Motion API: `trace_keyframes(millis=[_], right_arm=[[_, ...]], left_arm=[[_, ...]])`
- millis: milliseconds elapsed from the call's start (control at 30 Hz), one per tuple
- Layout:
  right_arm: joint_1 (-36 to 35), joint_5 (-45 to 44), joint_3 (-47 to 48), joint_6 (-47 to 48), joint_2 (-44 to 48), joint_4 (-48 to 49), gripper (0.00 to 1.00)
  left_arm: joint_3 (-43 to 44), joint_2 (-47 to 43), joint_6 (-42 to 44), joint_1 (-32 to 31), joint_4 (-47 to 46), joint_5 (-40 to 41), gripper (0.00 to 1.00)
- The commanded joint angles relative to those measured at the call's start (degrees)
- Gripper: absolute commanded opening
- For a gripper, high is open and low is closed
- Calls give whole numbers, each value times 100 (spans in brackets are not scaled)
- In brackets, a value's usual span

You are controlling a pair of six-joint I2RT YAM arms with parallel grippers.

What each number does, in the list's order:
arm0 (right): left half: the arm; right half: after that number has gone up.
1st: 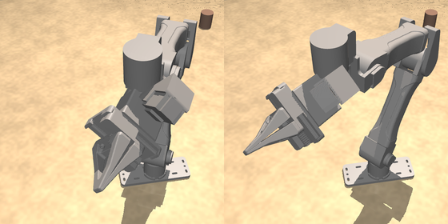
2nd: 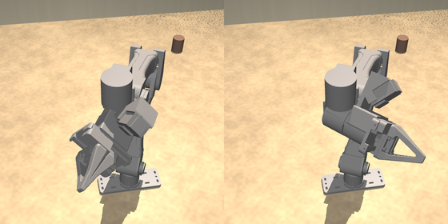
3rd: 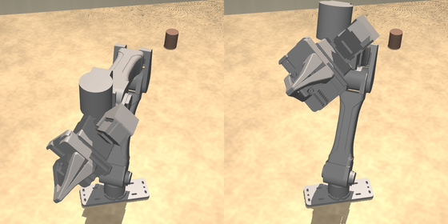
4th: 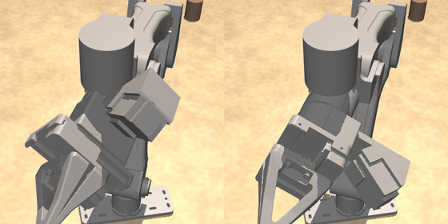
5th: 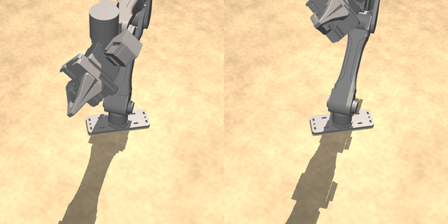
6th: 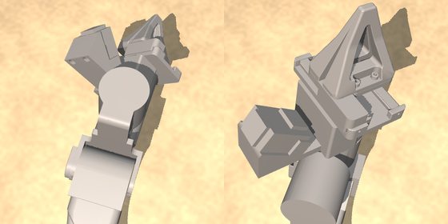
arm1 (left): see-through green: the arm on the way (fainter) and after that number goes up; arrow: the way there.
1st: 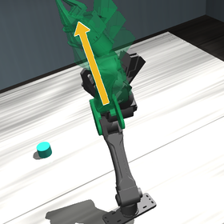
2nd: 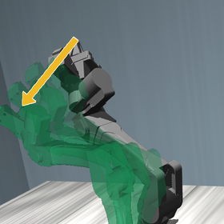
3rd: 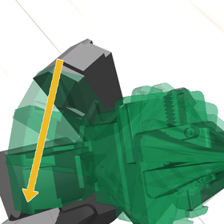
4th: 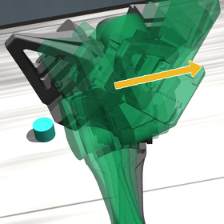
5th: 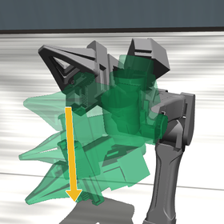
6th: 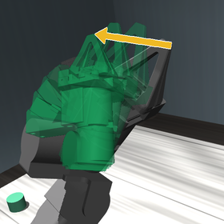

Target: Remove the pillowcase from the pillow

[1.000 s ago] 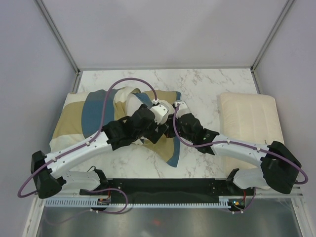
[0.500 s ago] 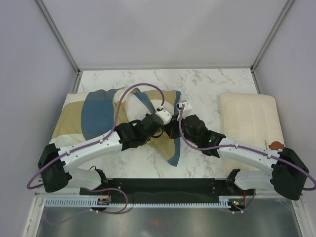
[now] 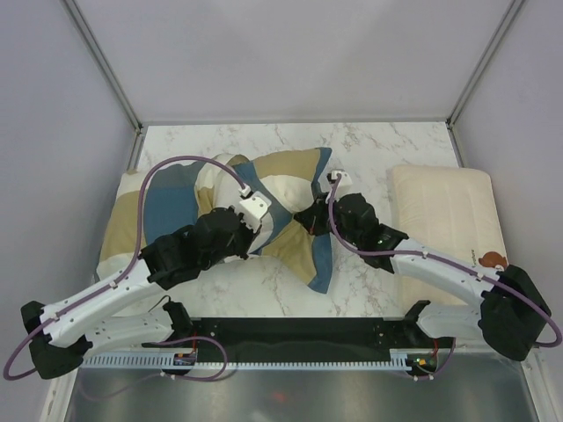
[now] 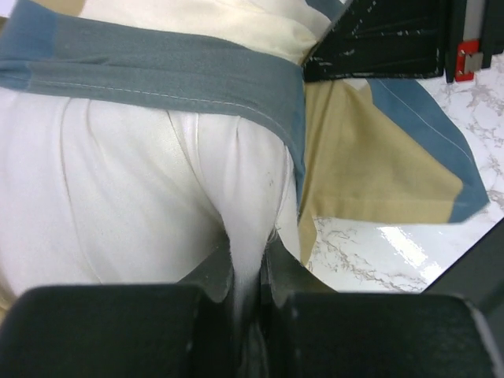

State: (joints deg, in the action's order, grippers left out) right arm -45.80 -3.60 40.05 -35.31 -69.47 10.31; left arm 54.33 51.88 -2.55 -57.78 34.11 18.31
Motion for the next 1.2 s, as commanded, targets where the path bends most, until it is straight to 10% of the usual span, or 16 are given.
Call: trace_keyframes(millis=[0, 567, 833, 1033, 1067, 1167], right_arm=[[992, -1354, 108, 463, -329, -556, 0], [2488, -1012, 679, 727, -1569, -214, 0], [2287, 742, 635, 1017, -692, -212, 0], [1374, 1950, 836, 1000, 319, -476, 66], [1163, 1872, 898, 1035, 364, -538, 94], [390, 1583, 1188, 1026, 146, -617, 98]], left_arm=[[201, -512, -369, 12, 588, -397, 2], [271, -864, -457, 12, 869, -820, 2], [114, -617, -519, 12, 764, -820, 2], [8, -556, -528, 12, 755, -714, 2], [-1, -539, -545, 12, 747, -732, 2], [-36, -451, -580, 12, 738, -846, 2]])
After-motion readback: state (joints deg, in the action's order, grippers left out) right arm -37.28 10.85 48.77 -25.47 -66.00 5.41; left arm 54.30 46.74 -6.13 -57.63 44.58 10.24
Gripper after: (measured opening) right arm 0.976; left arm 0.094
